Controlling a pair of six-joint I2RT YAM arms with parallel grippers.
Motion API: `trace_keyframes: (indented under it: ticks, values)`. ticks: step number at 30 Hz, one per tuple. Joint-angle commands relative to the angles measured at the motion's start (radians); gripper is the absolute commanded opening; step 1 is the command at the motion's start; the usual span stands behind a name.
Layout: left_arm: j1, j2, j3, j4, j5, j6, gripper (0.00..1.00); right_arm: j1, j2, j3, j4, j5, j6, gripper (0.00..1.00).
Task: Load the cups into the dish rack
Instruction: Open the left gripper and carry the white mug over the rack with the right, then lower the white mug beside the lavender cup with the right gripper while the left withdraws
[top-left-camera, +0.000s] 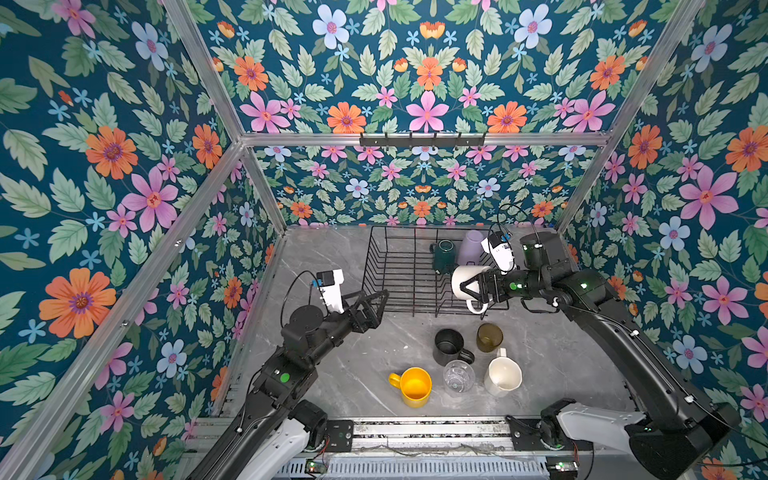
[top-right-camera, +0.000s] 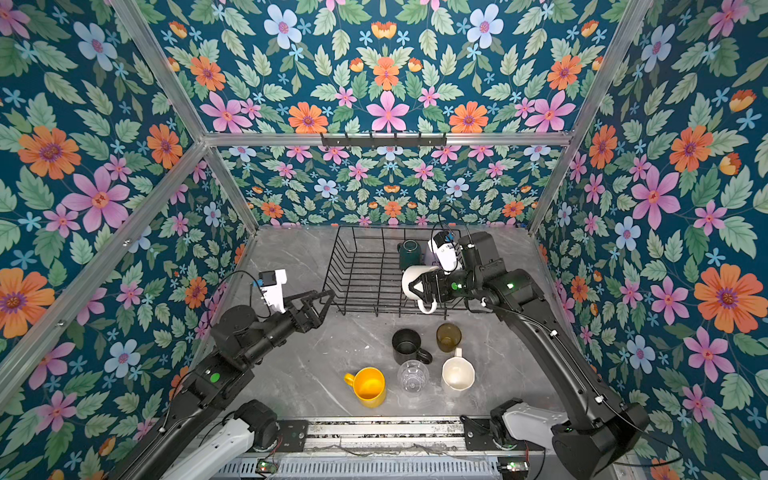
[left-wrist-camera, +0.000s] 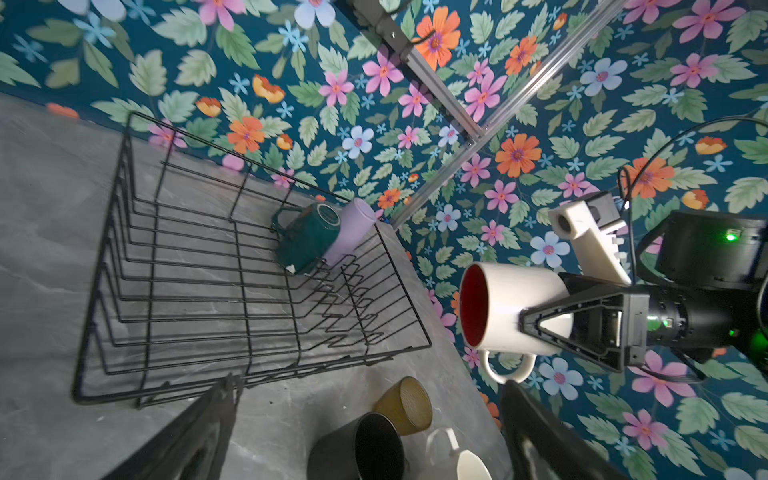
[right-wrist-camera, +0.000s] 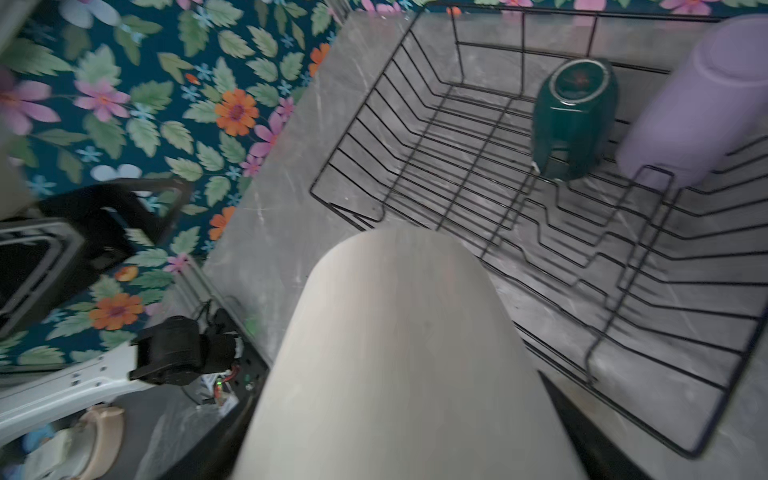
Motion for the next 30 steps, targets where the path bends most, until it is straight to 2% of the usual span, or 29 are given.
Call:
trace_keyframes:
  ticks: [1,6,12,20,30]
  values:
    - [0.000,-0.053,-0.006,-0.081,-0.102,0.056,1.00,0.001,0.018,0.050,-0.108,0.177,-0.088,0.00]
    - [0.000,-0.111,-0.009,-0.143,-0.139,0.079,1.00,0.000,0.068,0.116,-0.177,0.309,-0.136,0.00]
    - [0.000,-0.164,-0.002,-0.215,-0.187,0.108,1.00,-0.001,0.143,0.180,-0.217,0.406,-0.173,0.00]
    - [-0.001,-0.267,-0.014,-0.300,-0.225,0.108,1.00,-0.035,0.263,0.248,-0.230,0.433,-0.197,0.00]
    - [-0.001,-0.367,-0.004,-0.363,-0.247,0.110,1.00,-0.075,0.397,0.307,-0.214,0.402,-0.226,0.00]
